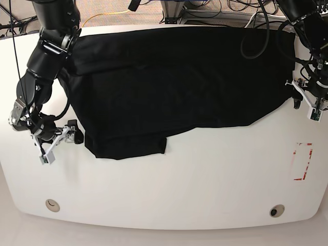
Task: Fold the T-shirt properly
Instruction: 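Release the edge and move both grippers to grasp the shirt's hem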
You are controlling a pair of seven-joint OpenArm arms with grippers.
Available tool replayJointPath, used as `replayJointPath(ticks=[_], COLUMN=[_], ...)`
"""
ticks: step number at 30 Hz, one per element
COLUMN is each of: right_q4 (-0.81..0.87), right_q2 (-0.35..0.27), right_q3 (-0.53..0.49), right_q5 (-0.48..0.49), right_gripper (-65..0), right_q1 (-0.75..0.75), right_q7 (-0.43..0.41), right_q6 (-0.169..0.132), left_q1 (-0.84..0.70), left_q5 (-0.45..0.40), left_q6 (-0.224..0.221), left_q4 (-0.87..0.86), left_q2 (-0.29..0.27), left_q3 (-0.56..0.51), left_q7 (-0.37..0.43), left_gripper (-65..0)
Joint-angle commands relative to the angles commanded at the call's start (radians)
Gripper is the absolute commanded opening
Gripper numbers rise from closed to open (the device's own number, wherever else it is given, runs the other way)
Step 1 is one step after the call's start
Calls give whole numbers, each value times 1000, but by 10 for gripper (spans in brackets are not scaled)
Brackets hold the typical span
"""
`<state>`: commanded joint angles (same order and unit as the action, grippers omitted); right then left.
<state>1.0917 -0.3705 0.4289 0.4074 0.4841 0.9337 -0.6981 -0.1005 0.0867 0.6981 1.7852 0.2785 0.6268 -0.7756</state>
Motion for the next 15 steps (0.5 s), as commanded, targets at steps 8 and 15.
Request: replayJointPath(ticks=[8,15], right_q4=[-282,-422], right_q2=[-44,-46], right_q3=[-163,-252], right_q5=[0,0], right_gripper=[-75,-75], right_q1=[97,123], right_q7=[-239,-388], right_q6=[0,0], left_q1=[-3,-3], left_q5=[0,0], left_q6=[0,0], left_q4=[-2,-2], left_q2=[-2,-2], left_q3=[2,-3], left_q7=[0,0], left_gripper=[-311,-311])
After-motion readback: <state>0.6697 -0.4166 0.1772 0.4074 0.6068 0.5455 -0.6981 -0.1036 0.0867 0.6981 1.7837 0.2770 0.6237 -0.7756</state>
